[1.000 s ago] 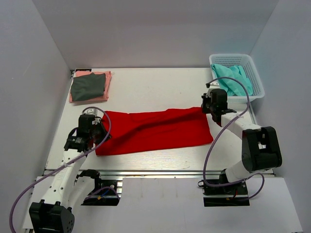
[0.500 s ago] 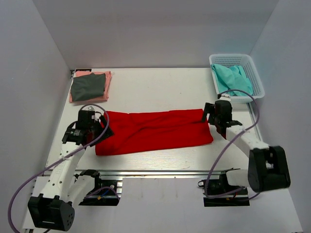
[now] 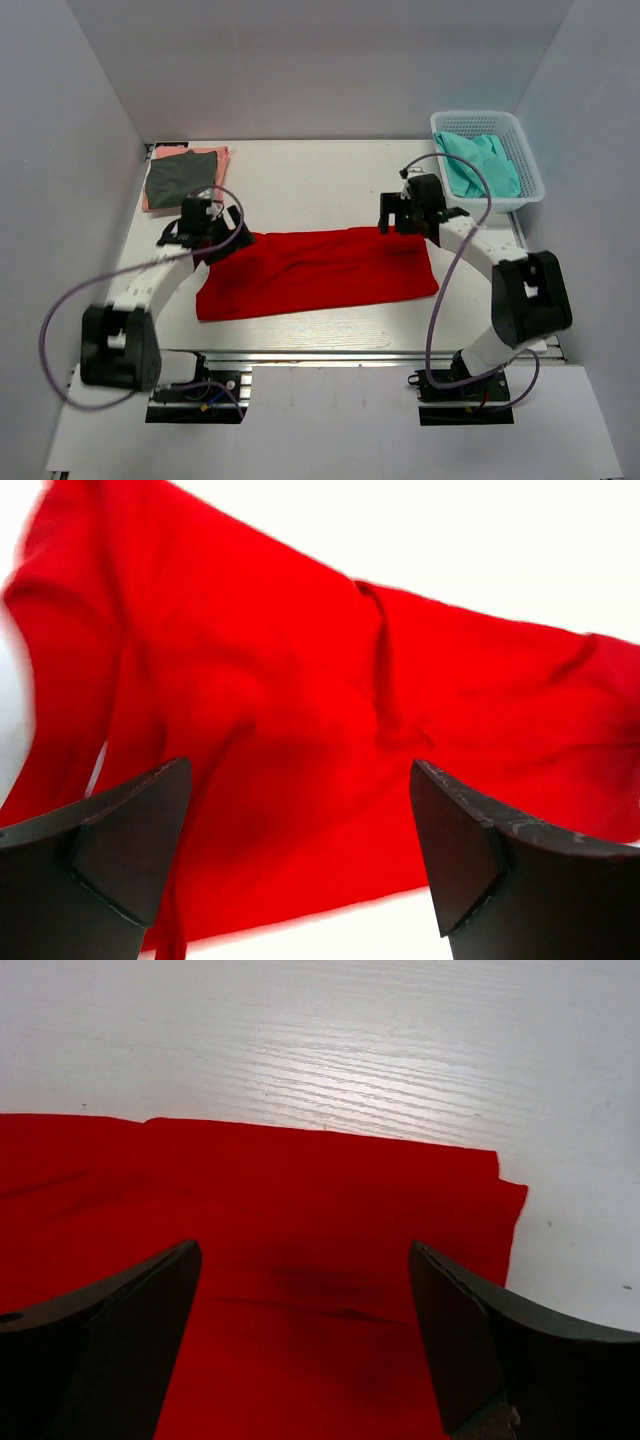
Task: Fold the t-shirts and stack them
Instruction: Fold the tshirt
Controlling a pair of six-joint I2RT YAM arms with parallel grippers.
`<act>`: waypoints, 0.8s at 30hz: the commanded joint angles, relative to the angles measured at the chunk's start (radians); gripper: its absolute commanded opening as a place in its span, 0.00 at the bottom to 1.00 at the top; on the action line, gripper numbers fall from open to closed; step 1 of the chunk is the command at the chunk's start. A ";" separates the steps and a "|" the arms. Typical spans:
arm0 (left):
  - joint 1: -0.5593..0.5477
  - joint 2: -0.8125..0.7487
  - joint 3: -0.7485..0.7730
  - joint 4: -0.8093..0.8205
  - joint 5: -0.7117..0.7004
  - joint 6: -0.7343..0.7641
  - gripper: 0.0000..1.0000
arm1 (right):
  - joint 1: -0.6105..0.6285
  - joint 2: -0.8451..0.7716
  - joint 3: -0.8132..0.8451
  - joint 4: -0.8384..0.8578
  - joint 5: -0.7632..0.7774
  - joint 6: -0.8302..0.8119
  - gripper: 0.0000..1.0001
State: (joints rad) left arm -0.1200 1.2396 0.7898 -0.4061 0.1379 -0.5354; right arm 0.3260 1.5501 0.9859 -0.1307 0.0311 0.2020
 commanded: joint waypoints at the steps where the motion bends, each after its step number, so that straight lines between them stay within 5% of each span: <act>1: 0.003 0.182 0.098 0.096 0.080 0.040 1.00 | 0.031 0.074 0.123 -0.144 0.062 -0.035 0.89; 14: 0.016 0.538 0.202 0.063 0.094 0.054 1.00 | 0.059 0.283 0.154 -0.374 0.304 0.082 0.89; 24: 0.016 0.684 0.388 -0.020 -0.029 0.054 1.00 | -0.041 -0.008 -0.101 -0.539 0.397 0.287 0.89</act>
State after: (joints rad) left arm -0.1139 1.8446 1.1481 -0.3656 0.2253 -0.5026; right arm 0.3145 1.6058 0.9230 -0.5213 0.3408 0.4011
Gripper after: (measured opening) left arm 0.997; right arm 0.894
